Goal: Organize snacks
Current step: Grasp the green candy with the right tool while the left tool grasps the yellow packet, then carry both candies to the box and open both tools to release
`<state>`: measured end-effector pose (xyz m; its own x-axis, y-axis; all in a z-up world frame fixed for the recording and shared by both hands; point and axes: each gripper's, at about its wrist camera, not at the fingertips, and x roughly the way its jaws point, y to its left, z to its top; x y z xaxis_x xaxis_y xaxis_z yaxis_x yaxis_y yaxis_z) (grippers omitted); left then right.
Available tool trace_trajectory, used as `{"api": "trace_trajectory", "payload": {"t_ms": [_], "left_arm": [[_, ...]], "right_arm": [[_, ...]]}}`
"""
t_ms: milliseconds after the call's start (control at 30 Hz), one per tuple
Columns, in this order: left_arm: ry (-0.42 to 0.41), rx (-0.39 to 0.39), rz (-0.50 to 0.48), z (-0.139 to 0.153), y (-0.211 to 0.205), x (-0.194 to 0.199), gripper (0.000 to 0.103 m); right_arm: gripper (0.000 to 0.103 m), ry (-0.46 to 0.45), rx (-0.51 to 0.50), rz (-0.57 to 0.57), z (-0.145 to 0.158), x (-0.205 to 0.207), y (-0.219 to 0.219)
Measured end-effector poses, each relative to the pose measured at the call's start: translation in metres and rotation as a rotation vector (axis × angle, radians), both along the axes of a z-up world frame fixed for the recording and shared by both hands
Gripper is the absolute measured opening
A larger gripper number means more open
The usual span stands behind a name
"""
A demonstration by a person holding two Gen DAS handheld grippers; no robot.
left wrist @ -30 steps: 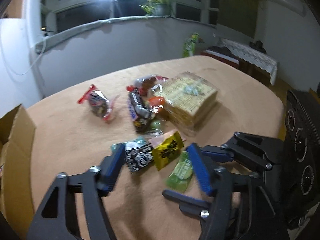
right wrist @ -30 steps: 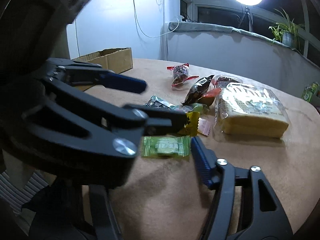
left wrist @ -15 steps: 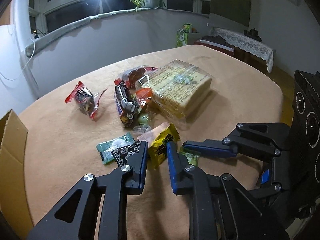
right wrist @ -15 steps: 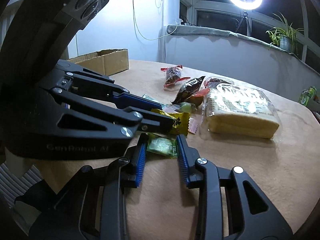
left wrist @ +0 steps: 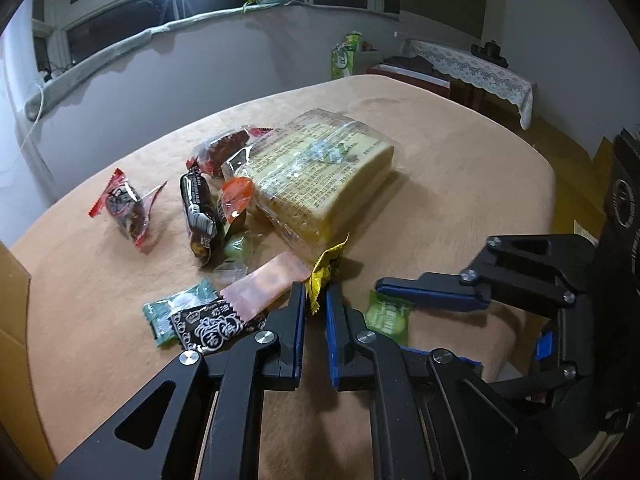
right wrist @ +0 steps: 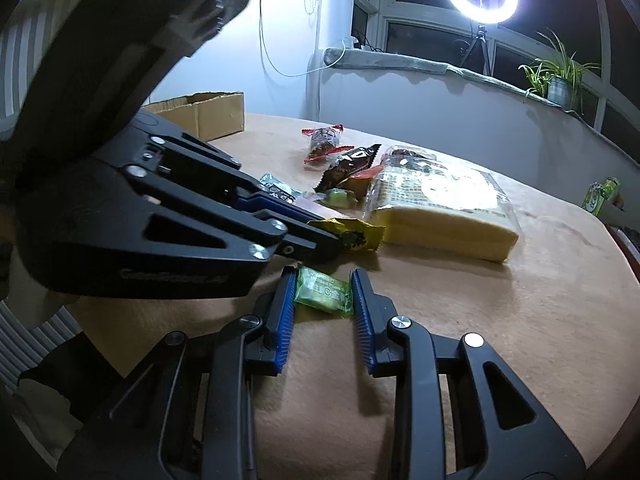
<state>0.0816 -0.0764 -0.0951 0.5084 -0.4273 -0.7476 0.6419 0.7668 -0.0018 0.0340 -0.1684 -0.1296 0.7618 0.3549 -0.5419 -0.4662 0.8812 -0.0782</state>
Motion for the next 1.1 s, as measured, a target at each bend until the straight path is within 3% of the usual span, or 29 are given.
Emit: {"api": "trace_trajectory", "payload": {"t_ms": [167,533,1100], "left_arm": [[0.026,-0.069,0.048,0.003,0.008,0.002,0.006],[-0.028,-0.152,0.123,0.024,0.027,-0.013,0.005],[-0.164,-0.229,0.282,0.071,0.089,-0.050,0.005]], "right_arm": [[0.028,0.003,0.015,-0.043,0.001,0.000,-0.018],[0.028,-0.014,0.105,-0.153,0.019,0.003,-0.061],[0.028,-0.090,0.094,-0.141,0.061,-0.006,-0.040]]}}
